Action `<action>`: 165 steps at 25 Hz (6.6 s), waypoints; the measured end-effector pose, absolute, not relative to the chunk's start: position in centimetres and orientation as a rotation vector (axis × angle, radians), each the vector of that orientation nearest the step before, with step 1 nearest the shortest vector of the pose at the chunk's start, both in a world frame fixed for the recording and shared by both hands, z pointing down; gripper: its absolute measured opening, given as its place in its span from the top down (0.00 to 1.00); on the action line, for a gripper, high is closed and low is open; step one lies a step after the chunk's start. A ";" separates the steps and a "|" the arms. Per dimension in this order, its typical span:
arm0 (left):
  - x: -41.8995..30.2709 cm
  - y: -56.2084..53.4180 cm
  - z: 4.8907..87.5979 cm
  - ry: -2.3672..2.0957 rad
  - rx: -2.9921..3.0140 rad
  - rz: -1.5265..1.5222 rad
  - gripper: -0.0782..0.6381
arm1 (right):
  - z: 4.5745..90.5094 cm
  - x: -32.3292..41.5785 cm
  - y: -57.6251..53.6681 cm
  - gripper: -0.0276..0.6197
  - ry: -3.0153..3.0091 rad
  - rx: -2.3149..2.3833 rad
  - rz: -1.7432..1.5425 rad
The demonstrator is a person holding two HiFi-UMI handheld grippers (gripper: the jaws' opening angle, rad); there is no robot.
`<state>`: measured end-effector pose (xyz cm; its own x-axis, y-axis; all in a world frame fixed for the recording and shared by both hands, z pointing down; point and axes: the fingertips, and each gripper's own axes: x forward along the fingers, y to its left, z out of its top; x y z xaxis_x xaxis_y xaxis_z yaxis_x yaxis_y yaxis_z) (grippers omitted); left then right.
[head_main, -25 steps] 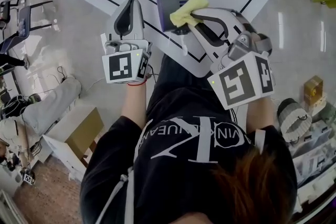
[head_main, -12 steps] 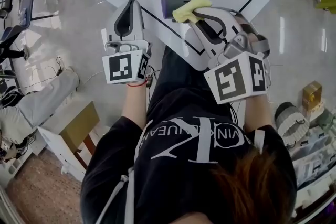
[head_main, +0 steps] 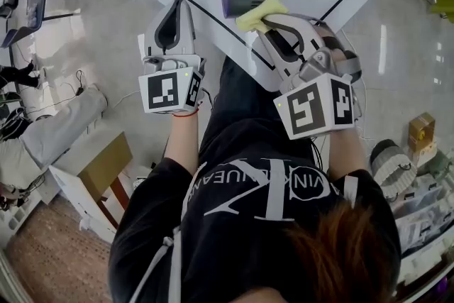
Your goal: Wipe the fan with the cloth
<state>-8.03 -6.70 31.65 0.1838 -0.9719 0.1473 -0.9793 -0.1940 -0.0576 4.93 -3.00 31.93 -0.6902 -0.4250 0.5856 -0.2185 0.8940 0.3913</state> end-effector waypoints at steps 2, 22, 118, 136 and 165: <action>-8.1 -6.7 31.7 -1.960 2.378 0.234 0.88 | 32.2 4.8 -2.8 0.91 -2.347 0.446 -0.381; -9.2 -9.8 32.0 -1.933 2.383 0.227 0.88 | 26.9 2.5 -4.5 0.90 -2.589 0.458 -0.299; -1.6 -17.8 37.4 -0.515 2.914 0.225 0.64 | 34.7 2.8 -2.0 0.91 -2.047 1.371 0.052; -1.5 -15.4 38.1 -0.532 2.915 0.253 0.80 | 35.9 4.8 -1.8 0.91 -1.678 1.404 -0.163; -2.9 -5.9 38.1 -1.196 2.582 -0.049 0.80 | 35.8 11.8 -4.9 0.91 -1.929 1.206 -0.428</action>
<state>-2.94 -5.92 38.07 0.6540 -0.7509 0.0920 -0.7410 -0.6113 0.2780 11.77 -4.87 35.83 -0.2224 -0.8640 0.4518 -0.5923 0.4878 0.6413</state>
